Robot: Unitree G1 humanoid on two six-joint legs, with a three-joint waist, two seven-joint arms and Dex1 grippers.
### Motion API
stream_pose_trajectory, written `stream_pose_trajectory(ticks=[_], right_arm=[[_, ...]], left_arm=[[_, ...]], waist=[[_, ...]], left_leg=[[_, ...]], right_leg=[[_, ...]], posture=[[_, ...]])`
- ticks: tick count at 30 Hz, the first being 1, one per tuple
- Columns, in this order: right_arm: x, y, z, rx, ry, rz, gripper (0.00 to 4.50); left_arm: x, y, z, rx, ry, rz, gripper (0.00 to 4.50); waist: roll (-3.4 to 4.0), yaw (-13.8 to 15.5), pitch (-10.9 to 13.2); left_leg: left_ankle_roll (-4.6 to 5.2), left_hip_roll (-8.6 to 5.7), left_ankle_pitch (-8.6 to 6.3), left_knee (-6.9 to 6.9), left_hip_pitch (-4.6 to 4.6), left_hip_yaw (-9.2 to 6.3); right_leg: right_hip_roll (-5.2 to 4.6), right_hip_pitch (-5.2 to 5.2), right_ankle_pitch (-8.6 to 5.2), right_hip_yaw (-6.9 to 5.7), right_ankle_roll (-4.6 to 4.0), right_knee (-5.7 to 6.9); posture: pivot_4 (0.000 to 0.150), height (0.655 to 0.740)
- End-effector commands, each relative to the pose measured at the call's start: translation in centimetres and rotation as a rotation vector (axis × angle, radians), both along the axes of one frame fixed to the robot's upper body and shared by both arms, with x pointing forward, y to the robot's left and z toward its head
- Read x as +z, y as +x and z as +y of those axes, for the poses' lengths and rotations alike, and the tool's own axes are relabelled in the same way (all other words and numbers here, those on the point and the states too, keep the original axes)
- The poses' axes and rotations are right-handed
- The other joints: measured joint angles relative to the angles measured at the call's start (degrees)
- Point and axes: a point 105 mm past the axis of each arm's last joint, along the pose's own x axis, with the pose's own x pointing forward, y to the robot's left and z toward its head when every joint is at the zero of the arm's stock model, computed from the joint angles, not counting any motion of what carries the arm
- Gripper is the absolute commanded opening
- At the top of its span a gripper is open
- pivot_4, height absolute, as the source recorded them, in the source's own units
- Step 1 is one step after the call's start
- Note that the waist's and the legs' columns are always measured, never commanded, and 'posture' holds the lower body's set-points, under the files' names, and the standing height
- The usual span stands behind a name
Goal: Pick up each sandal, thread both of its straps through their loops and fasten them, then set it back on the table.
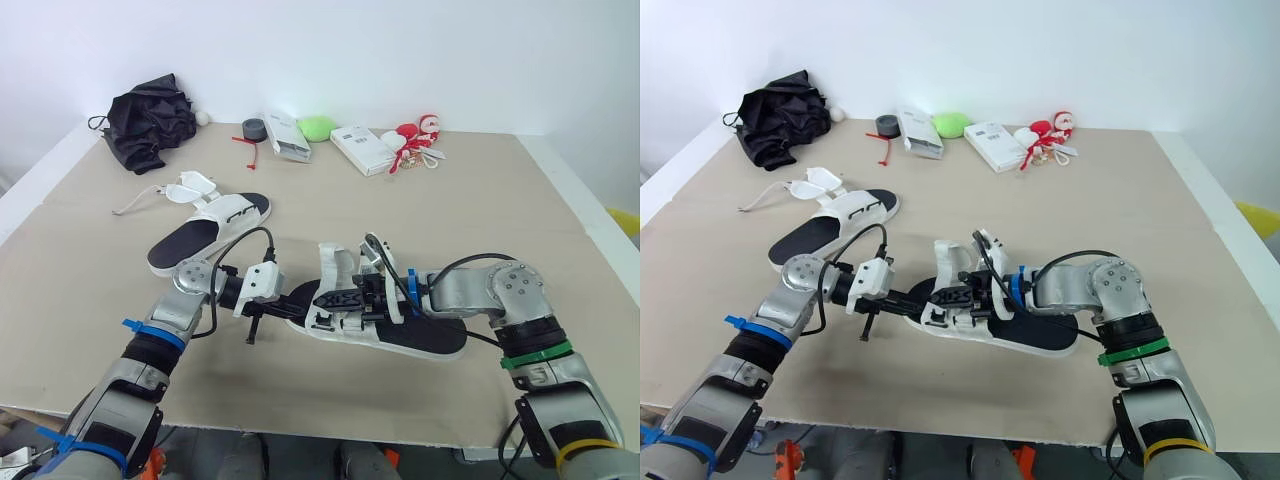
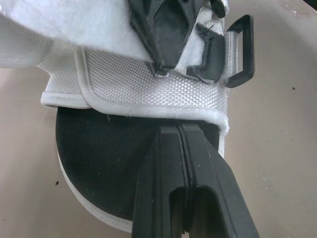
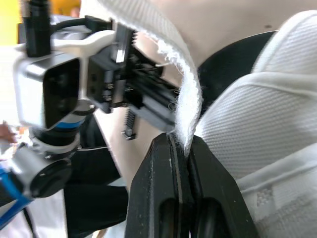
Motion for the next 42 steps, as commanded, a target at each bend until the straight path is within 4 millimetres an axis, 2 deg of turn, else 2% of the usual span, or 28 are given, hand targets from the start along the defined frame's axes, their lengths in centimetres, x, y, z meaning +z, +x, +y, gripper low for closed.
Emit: stream_pose_trajectory(ticks=[1,10,22,33,38,42], right_arm=[[0.0,-1.6,0.7,0.089,0.044,0.035,0.09],[2.4,-0.1,0.5,0.037,0.120,-0.005,0.09],[3.0,0.7,0.3,0.005,0.139,-0.009,0.09],[1.7,0.2,0.3,0.000,0.121,0.028,0.09],[-0.7,-1.1,0.1,0.038,-0.020,0.038,0.09],[-0.6,-1.6,0.0,0.066,-0.029,0.022,0.09]], left_arm=[[-4.0,-0.9,0.9,0.023,0.137,0.120,0.00],[-4.0,-0.9,0.7,0.020,0.136,0.119,0.00],[-4.1,-1.1,0.8,0.021,0.134,0.121,0.00],[-4.1,-1.2,0.7,0.022,0.131,0.120,0.00],[-4.1,-1.2,0.6,0.023,0.129,0.119,0.00],[-4.0,-1.1,0.7,0.024,0.130,0.118,0.00]], waist=[[0.00,0.00,0.00],[0.00,-0.01,0.03],[0.02,-0.02,0.04],[0.02,-0.02,0.04],[0.02,0.01,0.04],[0.02,0.02,0.04]], left_leg=[[0.00,0.00,0.00,0.00,0.00,0.00],[0.02,0.00,-0.01,0.01,0.00,0.01],[0.02,0.01,-0.01,0.01,0.00,0.01],[0.02,0.02,-0.01,0.02,0.00,0.01],[0.02,0.01,-0.01,0.02,0.00,0.01],[0.02,0.00,-0.01,0.01,0.00,0.00]], right_leg=[[0.00,0.00,-0.01,0.00,0.00,0.00],[0.01,-0.01,0.00,0.01,-0.03,0.00],[0.01,-0.01,0.02,0.01,-0.05,0.00],[0.01,-0.02,0.04,0.01,-0.07,0.00],[0.01,-0.02,0.03,0.02,-0.06,0.00],[0.00,-0.01,0.01,0.00,-0.04,0.00]], posture=[[0.150,0.7380],[0.150,0.7380],[0.150,0.7380],[0.150,0.7380],[0.150,0.7380],[0.150,0.7380]])
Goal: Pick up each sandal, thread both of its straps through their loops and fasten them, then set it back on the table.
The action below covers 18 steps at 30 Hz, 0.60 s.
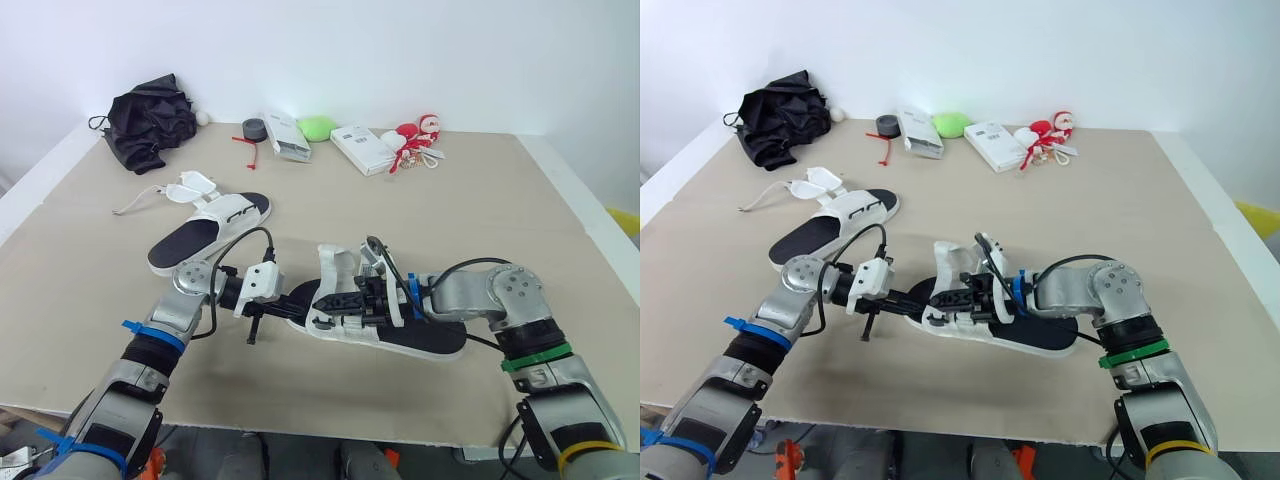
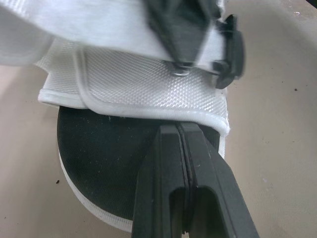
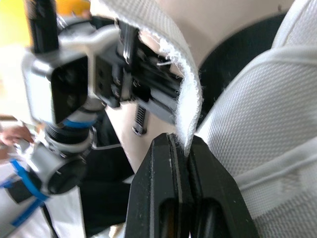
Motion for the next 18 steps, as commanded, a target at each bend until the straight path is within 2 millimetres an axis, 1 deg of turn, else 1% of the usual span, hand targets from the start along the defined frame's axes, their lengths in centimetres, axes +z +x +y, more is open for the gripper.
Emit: stream_pose_trajectory(ticks=[1,5,7,8,10,12,14,15,16,17,18], right_arm=[[-0.4,-1.4,0.1,0.074,-0.036,-0.015,0.09],[0.1,-2.1,0.3,0.131,-0.037,-0.058,0.09],[0.6,-3.3,0.6,0.217,-0.055,-0.151,0.09],[0.6,-3.6,0.7,0.244,-0.082,-0.198,0.09],[-0.2,-3.6,0.7,0.264,-0.162,-0.279,0.09],[-0.6,-3.0,0.6,0.248,-0.185,-0.316,0.09],[-0.7,-2.5,0.5,0.233,-0.182,-0.334,0.75],[-0.6,-2.5,0.5,0.238,-0.177,-0.344,0.91],[-0.6,-2.3,0.3,0.236,-0.181,-0.349,1.44],[-0.5,-2.2,0.1,0.234,-0.181,-0.350,1.72],[-0.2,-2.1,0.0,0.237,-0.173,-0.350,2.25]], left_arm=[[-4.0,-1.1,0.7,0.011,0.135,0.121,0.00],[-4.0,-1.1,0.7,0.011,0.136,0.122,0.00],[-4.0,-1.1,0.7,0.012,0.136,0.121,0.00],[-4.0,-1.1,0.8,0.013,0.136,0.121,0.00],[-3.9,-1.0,0.8,0.014,0.136,0.120,0.00],[-3.9,-1.0,0.8,0.014,0.136,0.120,0.00],[-3.9,-1.0,0.8,0.015,0.136,0.120,0.00],[-3.9,-0.9,0.8,0.015,0.136,0.119,0.00],[-3.9,-0.9,0.9,0.016,0.137,0.119,0.00],[-3.9,-0.9,0.9,0.016,0.137,0.119,0.00],[-3.9,-0.9,0.9,0.016,0.138,0.119,0.00]], waist=[[0.00,0.01,0.00],[0.01,0.08,0.00],[0.03,0.18,0.02],[0.05,0.21,0.03],[0.05,0.32,0.03],[0.03,0.35,0.02],[0.03,0.35,0.02],[0.03,0.35,0.02],[0.03,0.35,0.02],[0.04,0.35,0.02],[0.04,0.35,0.02]], left_leg=[[0.00,0.00,0.00,0.00,-0.01,0.00],[0.00,-0.03,0.00,0.00,-0.05,-0.01],[0.00,-0.05,0.00,-0.01,-0.07,-0.01],[0.00,-0.05,0.00,-0.01,-0.10,-0.01],[-0.04,-0.07,-0.03,-0.02,-0.13,-0.04],[-0.07,-0.07,-0.06,-0.02,-0.12,-0.07],[-0.09,-0.08,-0.07,-0.02,-0.11,-0.06],[-0.09,-0.08,-0.07,-0.01,-0.10,-0.06],[-0.08,-0.08,-0.07,-0.01,-0.09,-0.06],[-0.09,-0.07,-0.07,-0.01,-0.08,-0.07],[-0.08,-0.06,-0.07,-0.01,-0.07,-0.07]], right_leg=[[0.00,0.00,-0.01,0.00,0.00,0.00],[-0.05,-0.01,-0.03,-0.02,0.03,-0.02],[-0.07,-0.02,-0.05,-0.03,0.06,-0.02],[-0.10,-0.06,-0.06,-0.04,0.08,-0.03],[-0.14,-0.08,-0.10,-0.06,0.14,-0.04],[-0.15,-0.07,-0.12,-0.10,0.14,-0.06],[-0.14,-0.05,-0.12,-0.10,0.13,-0.08],[-0.14,-0.05,-0.11,-0.11,0.12,-0.08],[-0.12,-0.04,-0.10,-0.12,0.09,-0.08],[-0.11,-0.04,-0.09,-0.13,0.07,-0.08],[-0.11,-0.04,-0.08,-0.13,0.05,-0.08]], posture=[[0.150,0.7380],[0.150,0.7380],[0.150,0.7380],[0.150,0.7380],[0.150,0.7380],[0.150,0.7380],[0.150,0.7380],[0.150,0.7380],[0.150,0.7380],[0.150,0.7380],[0.150,0.7380]])
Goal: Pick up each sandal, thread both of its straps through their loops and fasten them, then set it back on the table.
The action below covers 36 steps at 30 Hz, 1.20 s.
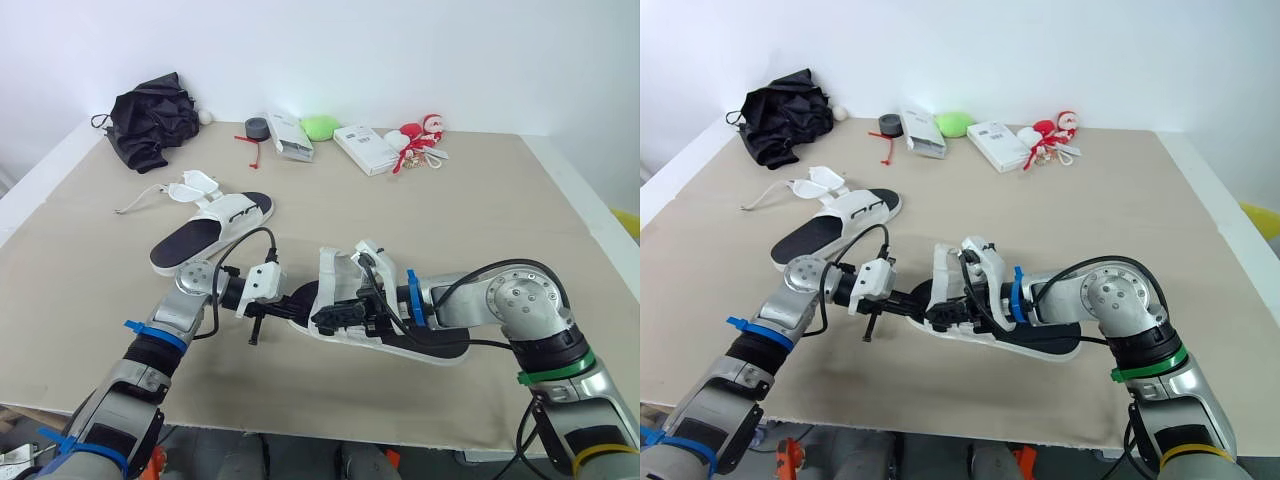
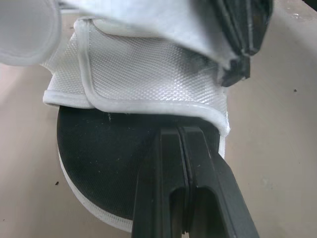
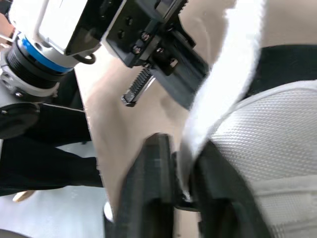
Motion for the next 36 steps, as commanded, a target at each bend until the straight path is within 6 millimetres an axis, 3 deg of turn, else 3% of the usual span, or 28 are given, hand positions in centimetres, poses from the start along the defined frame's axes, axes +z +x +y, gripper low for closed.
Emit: stream_pose_trajectory(ticks=[1,4,9,12,22,29,32,34,35,36], right_arm=[[-0.7,-0.6,-0.4,0.042,-0.030,0.031,2.74],[1.2,0.3,-0.7,0.030,0.056,0.050,4.01],[5.0,1.7,-1.3,0.011,0.206,0.064,4.01],[6.2,1.9,-1.6,0.015,0.216,0.056,4.01],[4.2,2.6,-0.8,-0.024,0.060,0.081,4.01],[5.9,3.7,0.5,-0.035,0.124,0.052,4.01],[6.6,4.1,0.5,-0.053,0.161,0.039,3.34],[6.9,4.0,0.5,-0.044,0.173,0.026,2.55],[7.0,3.9,0.6,-0.042,0.178,0.021,1.87],[7.1,3.9,0.6,-0.041,0.182,0.017,1.66]], left_arm=[[-3.9,-0.8,1.2,0.025,0.142,0.118,0.00],[-4.0,-0.8,1.1,0.022,0.142,0.120,0.00],[-4.0,-0.8,0.9,0.017,0.140,0.121,0.00],[-4.0,-0.8,0.9,0.016,0.140,0.122,0.00],[-4.2,-0.9,0.9,0.015,0.139,0.125,0.00],[-4.4,-1.2,0.8,0.011,0.140,0.128,0.00],[-4.4,-1.2,0.8,0.011,0.140,0.128,0.00],[-4.4,-1.2,0.9,0.013,0.141,0.127,0.00],[-4.4,-1.2,0.9,0.013,0.141,0.126,0.00],[-4.4,-1.2,0.9,0.013,0.141,0.126,0.00]], waist=[[0.00,0.00,0.00],[-0.01,0.00,0.01],[0.00,-0.01,0.05],[0.01,-0.01,0.05],[0.02,-0.03,0.05],[0.04,-0.04,0.06],[0.04,-0.03,0.06],[0.04,-0.03,0.06],[0.05,-0.03,0.06],[0.05,-0.03,0.06]], left_leg=[[0.00,0.00,0.00,0.00,0.00,-0.02],[0.00,0.00,0.00,0.00,0.00,-0.02],[0.00,-0.01,0.01,0.04,0.00,-0.01],[0.01,0.00,0.01,0.05,0.00,-0.02],[0.01,0.01,0.01,0.04,0.00,-0.05],[0.01,0.00,0.01,0.05,-0.01,-0.05],[0.01,0.00,0.01,0.04,-0.01,-0.06],[0.01,0.00,0.01,0.04,-0.01,-0.08],[0.01,0.00,0.01,0.04,-0.01,-0.08],[0.01,0.00,0.01,0.04,-0.01,-0.08]], right_leg=[[0.00,0.01,0.00,-0.01,0.00,0.00],[0.00,0.01,0.00,-0.02,0.00,0.00],[0.00,0.02,0.08,-0.02,-0.03,0.00],[0.02,0.02,0.10,-0.02,-0.03,0.01],[0.04,0.02,0.10,-0.03,-0.03,0.01],[0.04,0.02,0.11,-0.04,-0.01,0.02],[0.04,0.02,0.11,-0.06,-0.01,0.02],[0.04,0.03,0.10,-0.07,0.00,0.02],[0.04,0.03,0.10,-0.07,0.00,0.02],[0.04,0.03,0.10,-0.07,0.00,0.02]], posture=[[0.150,0.7380],[0.150,0.7380],[0.150,0.7380],[0.150,0.7380],[0.150,0.7380],[0.150,0.7380],[0.150,0.7380],[0.150,0.7380],[0.150,0.7380],[0.150,0.7380]])
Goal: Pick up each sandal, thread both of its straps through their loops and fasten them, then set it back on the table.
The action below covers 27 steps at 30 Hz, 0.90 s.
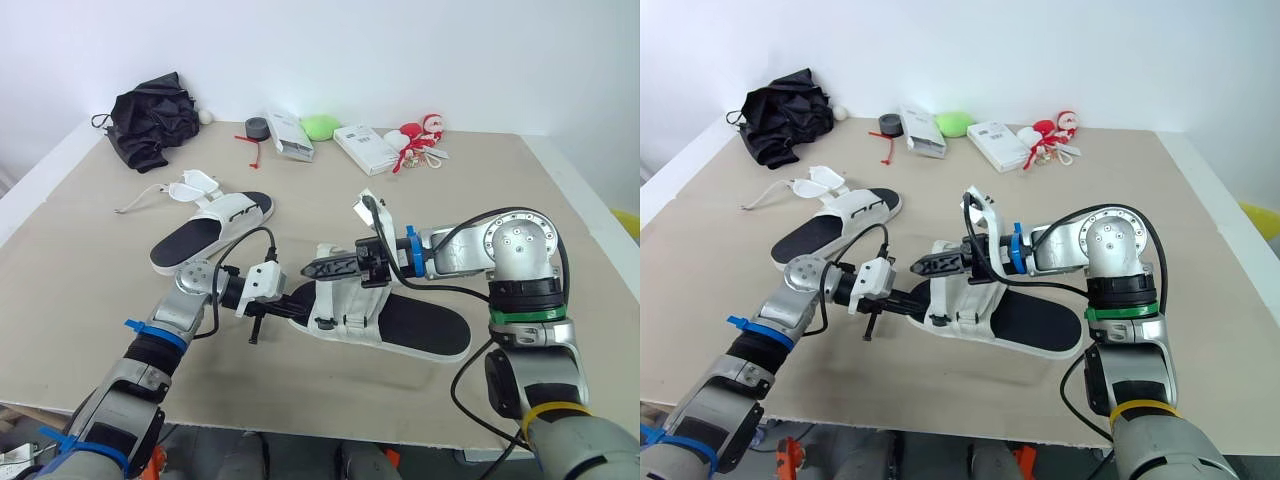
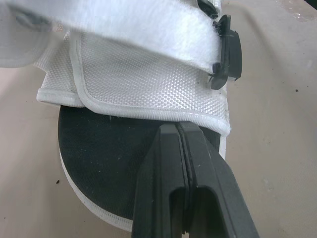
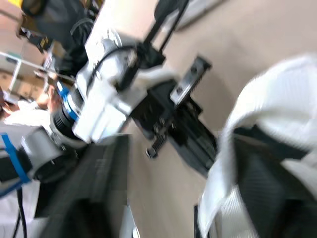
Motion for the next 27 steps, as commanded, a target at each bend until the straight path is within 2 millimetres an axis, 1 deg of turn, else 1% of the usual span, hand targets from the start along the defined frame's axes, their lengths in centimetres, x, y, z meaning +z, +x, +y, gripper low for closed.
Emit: stream_pose_trajectory(ticks=[1,2,3,4,6,12,15,19,24,27], right_arm=[[2.0,-0.1,0.1,0.009,0.051,-0.069,1.08],[2.0,-0.3,0.1,0.013,0.056,-0.072,0.73],[2.0,-0.4,0.0,0.016,0.059,-0.075,0.24],[2.0,-0.6,0.1,0.021,0.059,-0.077,0.06],[1.8,-0.8,0.1,0.030,0.055,-0.076,0.06],[0.0,-1.1,-0.1,0.033,-0.022,-0.047,0.06],[-0.4,-1.2,-0.2,0.031,-0.042,-0.051,0.06],[-1.1,-1.0,-0.3,0.007,-0.085,-0.059,0.06],[-1.0,-0.8,-0.4,0.002,-0.062,-0.047,0.06],[-0.7,-0.9,-0.4,0.014,-0.005,-0.009,0.06]], left_arm=[[-4.3,-1.3,0.8,0.008,0.143,0.122,0.00],[-4.3,-1.3,0.8,0.008,0.143,0.122,0.00],[-4.3,-1.3,0.7,0.007,0.142,0.123,0.00],[-4.3,-1.3,0.7,0.006,0.143,0.122,0.00],[-4.3,-1.4,0.7,0.004,0.143,0.121,0.00],[-4.1,-1.3,0.8,0.004,0.145,0.117,0.00],[-4.1,-1.2,0.7,0.005,0.144,0.116,0.00],[-4.1,-1.2,0.7,0.006,0.142,0.117,0.00],[-4.0,-1.2,0.7,0.009,0.140,0.117,0.00],[-4.0,-1.2,0.7,0.011,0.138,0.119,0.00]], waist=[[0.00,0.00,0.00],[0.00,0.00,0.00],[0.01,0.00,0.00],[0.01,0.00,0.00],[0.01,0.00,0.00],[0.01,0.00,0.00],[0.02,-0.01,0.00],[0.02,-0.01,0.00],[0.02,-0.01,0.00],[0.02,-0.01,0.00]], left_leg=[[0.00,0.00,0.00,0.00,0.00,-0.01],[0.00,0.00,0.00,0.00,0.00,-0.01],[0.00,0.00,0.00,0.00,0.00,-0.01],[0.00,0.00,0.00,0.00,0.00,-0.01],[0.00,0.00,0.00,0.00,0.00,-0.02],[0.00,0.00,0.00,0.00,0.00,-0.03],[0.00,-0.01,0.00,0.00,0.00,-0.04],[0.00,-0.01,0.00,0.00,0.00,-0.06],[0.00,-0.01,0.00,0.00,0.00,-0.13],[0.00,-0.01,0.00,0.00,-0.01,-0.16]], right_leg=[[0.00,0.00,0.00,-0.01,0.00,0.00],[0.00,0.00,0.00,-0.01,0.00,0.00],[0.00,0.00,0.00,-0.01,-0.01,0.00],[0.00,0.00,0.00,0.00,0.00,0.00],[0.00,0.00,0.00,-0.01,0.00,0.00],[0.00,0.00,0.00,-0.02,0.00,0.00],[0.00,0.01,-0.01,-0.02,0.00,0.00],[0.00,0.01,-0.01,-0.04,0.00,0.00],[0.00,0.02,-0.01,-0.10,0.00,0.00],[0.00,0.03,-0.01,-0.13,-0.01,0.00]], posture=[[0.150,0.7380],[0.150,0.7380],[0.150,0.7380],[0.150,0.7380],[0.150,0.7380],[0.150,0.7380],[0.150,0.7380],[0.150,0.7380],[0.150,0.7380],[0.150,0.7380]])
